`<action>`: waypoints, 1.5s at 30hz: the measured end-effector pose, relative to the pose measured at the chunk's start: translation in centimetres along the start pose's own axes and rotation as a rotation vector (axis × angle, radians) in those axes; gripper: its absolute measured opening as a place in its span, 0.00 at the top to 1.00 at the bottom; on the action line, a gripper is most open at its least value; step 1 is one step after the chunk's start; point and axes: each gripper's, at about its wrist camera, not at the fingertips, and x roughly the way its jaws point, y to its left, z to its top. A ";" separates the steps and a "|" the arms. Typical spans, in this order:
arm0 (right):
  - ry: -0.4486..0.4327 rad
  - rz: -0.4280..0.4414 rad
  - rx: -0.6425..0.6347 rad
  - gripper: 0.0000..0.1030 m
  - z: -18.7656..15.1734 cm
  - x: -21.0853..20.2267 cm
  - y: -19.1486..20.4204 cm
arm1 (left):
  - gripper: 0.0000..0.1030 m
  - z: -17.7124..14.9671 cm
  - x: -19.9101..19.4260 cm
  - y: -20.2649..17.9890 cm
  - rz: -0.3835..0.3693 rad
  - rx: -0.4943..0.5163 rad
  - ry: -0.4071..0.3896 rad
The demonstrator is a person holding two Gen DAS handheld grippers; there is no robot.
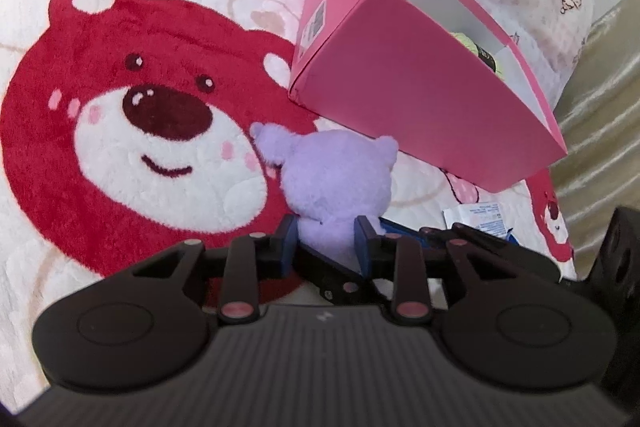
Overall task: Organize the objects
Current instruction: 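Close the right tool on the purple plush toy and lift it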
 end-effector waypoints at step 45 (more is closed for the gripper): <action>-0.079 0.041 0.129 0.48 -2.3 -14.3 -2.1 | 0.70 -3.4 -7.8 -13.6 0.045 0.154 0.113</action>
